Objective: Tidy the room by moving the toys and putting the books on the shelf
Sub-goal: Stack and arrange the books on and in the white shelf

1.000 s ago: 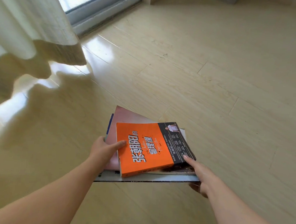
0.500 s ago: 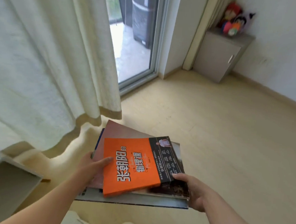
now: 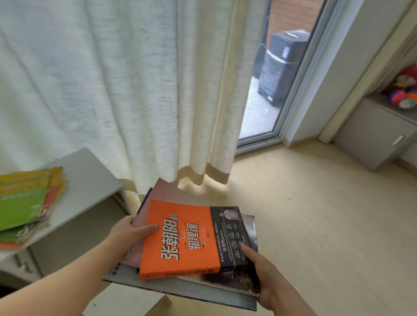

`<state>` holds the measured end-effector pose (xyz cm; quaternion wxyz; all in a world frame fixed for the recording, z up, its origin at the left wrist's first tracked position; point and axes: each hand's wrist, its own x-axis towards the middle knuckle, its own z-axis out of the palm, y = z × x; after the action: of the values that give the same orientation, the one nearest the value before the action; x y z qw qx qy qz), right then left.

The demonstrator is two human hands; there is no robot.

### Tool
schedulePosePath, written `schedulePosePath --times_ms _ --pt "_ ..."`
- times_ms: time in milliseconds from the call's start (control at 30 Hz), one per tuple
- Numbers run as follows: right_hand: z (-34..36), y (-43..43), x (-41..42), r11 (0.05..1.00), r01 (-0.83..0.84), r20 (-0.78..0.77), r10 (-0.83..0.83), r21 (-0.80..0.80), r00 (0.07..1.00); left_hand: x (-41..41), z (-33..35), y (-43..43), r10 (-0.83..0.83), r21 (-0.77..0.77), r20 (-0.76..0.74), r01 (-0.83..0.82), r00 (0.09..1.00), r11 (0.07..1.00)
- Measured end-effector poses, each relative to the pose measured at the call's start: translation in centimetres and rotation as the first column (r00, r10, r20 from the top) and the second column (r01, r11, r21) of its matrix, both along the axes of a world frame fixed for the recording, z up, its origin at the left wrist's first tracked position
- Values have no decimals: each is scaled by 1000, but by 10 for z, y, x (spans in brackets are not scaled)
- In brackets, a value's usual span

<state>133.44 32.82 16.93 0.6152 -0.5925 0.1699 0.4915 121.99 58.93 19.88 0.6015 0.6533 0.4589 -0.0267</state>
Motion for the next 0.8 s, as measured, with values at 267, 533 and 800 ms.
schedulePosePath --times_ms 267,533,800 --pt "-17 143 -7 993 -108 -83 111 39 990 -37 -14 135 63 37 -16 -62 998 997" --pt "-61 371 -26 999 43 -164 -40 12 986 -17 -52 368 22 68 -91 -15 996 998" --pt "-135 494 -27 944 329 -186 -324 -4 928 30 -131 502 -121 114 -273 157 954 981"
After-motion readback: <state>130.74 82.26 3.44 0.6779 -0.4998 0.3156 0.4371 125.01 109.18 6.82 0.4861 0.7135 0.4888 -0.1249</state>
